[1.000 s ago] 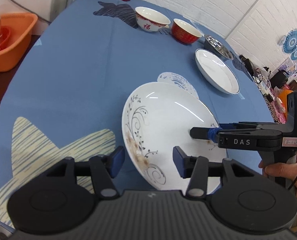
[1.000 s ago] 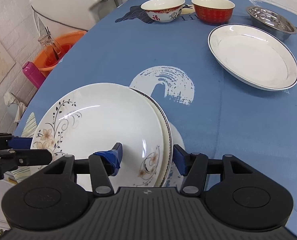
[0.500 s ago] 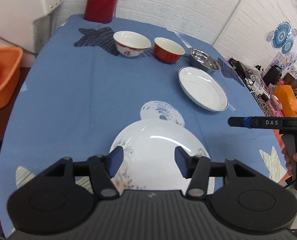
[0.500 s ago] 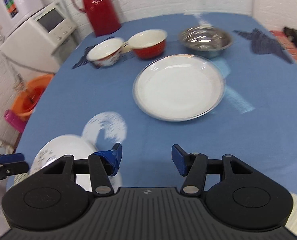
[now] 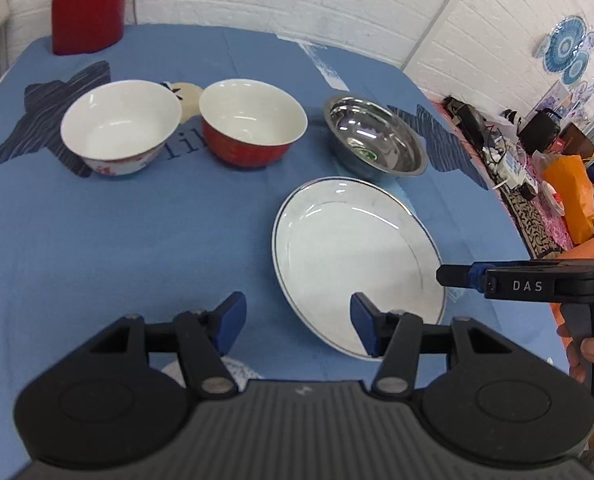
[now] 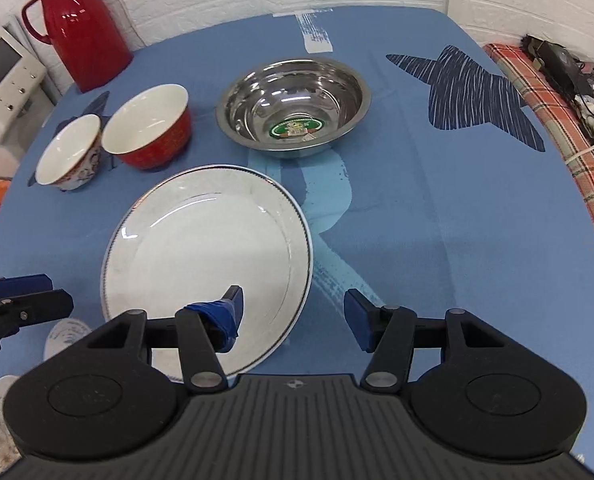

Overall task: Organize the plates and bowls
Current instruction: 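Move both grippers to the deep white plate and close on its rim, then carry the deep white plate with both grippers onto the stack and release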

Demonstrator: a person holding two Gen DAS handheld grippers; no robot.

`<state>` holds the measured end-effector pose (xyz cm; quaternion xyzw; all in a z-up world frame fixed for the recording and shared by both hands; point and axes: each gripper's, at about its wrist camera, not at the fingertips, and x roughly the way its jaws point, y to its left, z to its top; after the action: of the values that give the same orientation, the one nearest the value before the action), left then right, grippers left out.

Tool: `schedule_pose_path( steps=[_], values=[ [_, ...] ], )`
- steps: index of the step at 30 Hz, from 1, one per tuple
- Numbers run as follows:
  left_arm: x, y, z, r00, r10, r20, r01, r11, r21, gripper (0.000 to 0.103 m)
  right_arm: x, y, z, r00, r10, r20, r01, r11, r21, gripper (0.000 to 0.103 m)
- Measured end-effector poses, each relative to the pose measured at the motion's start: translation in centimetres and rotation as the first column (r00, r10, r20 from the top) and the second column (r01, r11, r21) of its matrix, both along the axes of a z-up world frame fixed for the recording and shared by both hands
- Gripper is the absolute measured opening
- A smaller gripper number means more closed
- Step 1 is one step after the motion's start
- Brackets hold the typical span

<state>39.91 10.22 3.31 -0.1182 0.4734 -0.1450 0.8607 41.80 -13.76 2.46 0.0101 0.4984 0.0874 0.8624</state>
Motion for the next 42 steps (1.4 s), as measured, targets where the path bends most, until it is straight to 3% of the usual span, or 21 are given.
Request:
schedule_pose_path(
  steps=[8, 15, 19, 22, 23, 24, 26, 27, 30, 34, 42],
  values=[
    [4.2, -1.3, -3.8, 0.998, -0.001, -0.068, 0.000, 1.000, -0.006, 0.055, 2.9, 1.5, -3.2, 0.998, 0.037, -0.051, -0.037, 0.999, 0.001, 0.045],
    [4.4, -1.4, -4.2, 0.998, -0.007, -0.062, 0.007, 1.000, -0.002, 0.055, 1.4, 1.8, -3.6, 0.998, 0.049, 0.040, -0.048, 0.999, -0.007, 0.050],
    [4.3, -1.7, -4.1, 0.998, 0.001, -0.059, 0.000, 1.000, 0.008, 0.054, 2.1, 2.2, -3.3, 0.998, 0.056, 0.008, -0.056, 0.998, -0.013, 0.051],
    [4.1, -2.1, -4.0, 0.999, 0.005, -0.049, -0.003, 0.998, 0.057, 0.037, 1.9, 2.6, -3.4, 0.991, 0.130, 0.021, -0.130, 0.991, -0.013, 0.043],
    [4.0, -2.3, -4.1, 0.999, 0.005, -0.046, -0.001, 0.997, 0.073, 0.014, 1.7, 2.4, -3.4, 0.990, 0.139, 0.029, -0.139, 0.990, -0.005, 0.035],
    [4.0, -2.2, -4.1, 0.999, 0.007, -0.043, -0.004, 0.997, 0.076, 0.010, 1.5, 2.0, -3.4, 0.990, 0.136, 0.039, -0.136, 0.991, 0.005, 0.030],
    [4.0, -2.0, -4.2, 0.999, 0.016, -0.044, -0.013, 0.998, 0.061, 0.009, 1.5, 1.1, -3.4, 0.993, 0.105, 0.048, -0.106, 0.994, 0.034, 0.015],
    [4.0, -2.0, -4.2, 0.999, 0.017, -0.046, -0.015, 0.998, 0.055, 0.008, 1.4, 0.9, -3.5, 0.994, 0.098, 0.053, -0.100, 0.994, 0.044, 0.014],
    [3.9, -1.5, -4.0, 0.997, 0.025, -0.078, -0.022, 0.999, 0.032, 0.008, 1.0, 1.3, -3.3, 0.994, 0.096, 0.052, -0.098, 0.995, 0.035, 0.014],
    [3.1, -0.7, -2.6, 0.998, 0.031, -0.063, -0.029, 0.999, 0.031, 0.008, 0.1, 1.5, -2.9, 0.995, 0.094, 0.037, -0.096, 0.992, 0.077, 0.015],
    [-1.6, 0.6, 1.2, 0.998, 0.057, 0.025, -0.058, 0.996, 0.069, 0.008, -4.2, 3.7, 1.0, 0.981, 0.144, 0.134, -0.153, 0.987, 0.057, 0.017]
  ],
)
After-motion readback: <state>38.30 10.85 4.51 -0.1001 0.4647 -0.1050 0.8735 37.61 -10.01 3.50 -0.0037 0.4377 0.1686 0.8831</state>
